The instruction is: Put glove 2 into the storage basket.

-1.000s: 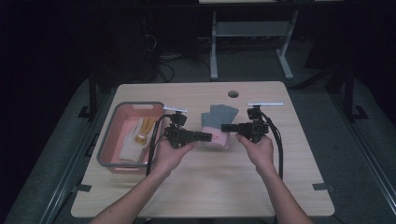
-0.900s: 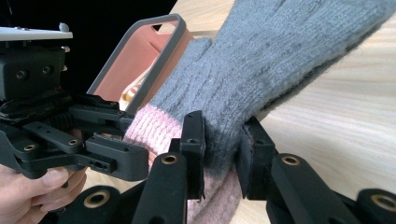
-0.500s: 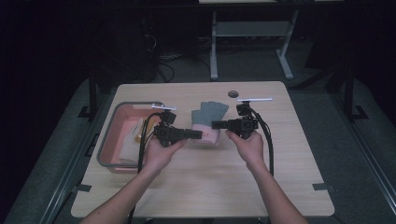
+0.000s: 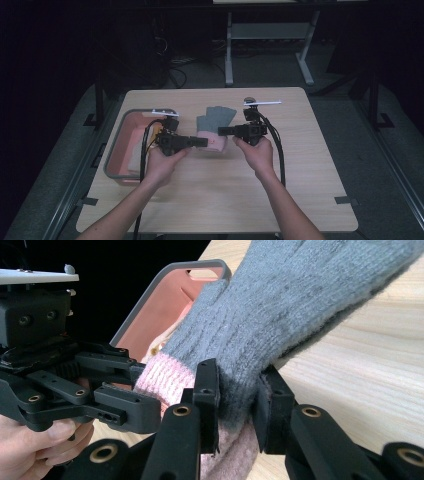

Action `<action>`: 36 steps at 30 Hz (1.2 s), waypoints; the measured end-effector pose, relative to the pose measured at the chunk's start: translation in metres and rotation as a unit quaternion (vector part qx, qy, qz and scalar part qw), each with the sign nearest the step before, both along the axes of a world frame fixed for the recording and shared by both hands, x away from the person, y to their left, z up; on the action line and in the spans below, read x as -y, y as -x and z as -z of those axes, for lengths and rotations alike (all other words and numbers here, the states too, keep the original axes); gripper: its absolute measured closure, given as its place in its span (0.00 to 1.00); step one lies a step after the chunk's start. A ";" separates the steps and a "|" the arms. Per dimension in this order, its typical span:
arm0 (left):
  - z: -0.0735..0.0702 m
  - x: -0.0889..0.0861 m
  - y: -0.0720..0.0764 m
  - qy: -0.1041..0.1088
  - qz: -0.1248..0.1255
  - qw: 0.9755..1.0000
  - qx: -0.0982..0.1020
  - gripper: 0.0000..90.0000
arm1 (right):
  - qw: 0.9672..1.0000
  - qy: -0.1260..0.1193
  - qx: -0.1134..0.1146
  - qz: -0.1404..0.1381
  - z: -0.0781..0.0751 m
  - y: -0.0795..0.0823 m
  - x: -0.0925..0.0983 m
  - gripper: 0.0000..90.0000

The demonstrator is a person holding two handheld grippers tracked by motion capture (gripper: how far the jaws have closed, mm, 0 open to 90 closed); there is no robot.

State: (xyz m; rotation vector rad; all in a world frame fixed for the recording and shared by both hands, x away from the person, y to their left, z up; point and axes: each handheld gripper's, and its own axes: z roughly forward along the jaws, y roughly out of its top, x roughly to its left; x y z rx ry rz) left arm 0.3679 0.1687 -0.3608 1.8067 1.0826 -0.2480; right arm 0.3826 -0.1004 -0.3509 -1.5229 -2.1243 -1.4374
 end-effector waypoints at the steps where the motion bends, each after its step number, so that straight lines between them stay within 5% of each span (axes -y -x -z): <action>1: 0.000 -0.002 0.000 0.001 -0.003 1.000 -0.001 0.69 | 1.000 0.000 0.000 -0.001 -0.001 0.000 -0.002 0.82; 36: -0.010 -0.053 0.000 -0.008 -0.031 0.999 0.007 0.69 | 0.999 0.012 0.010 -0.033 -0.013 -0.016 -0.057 0.82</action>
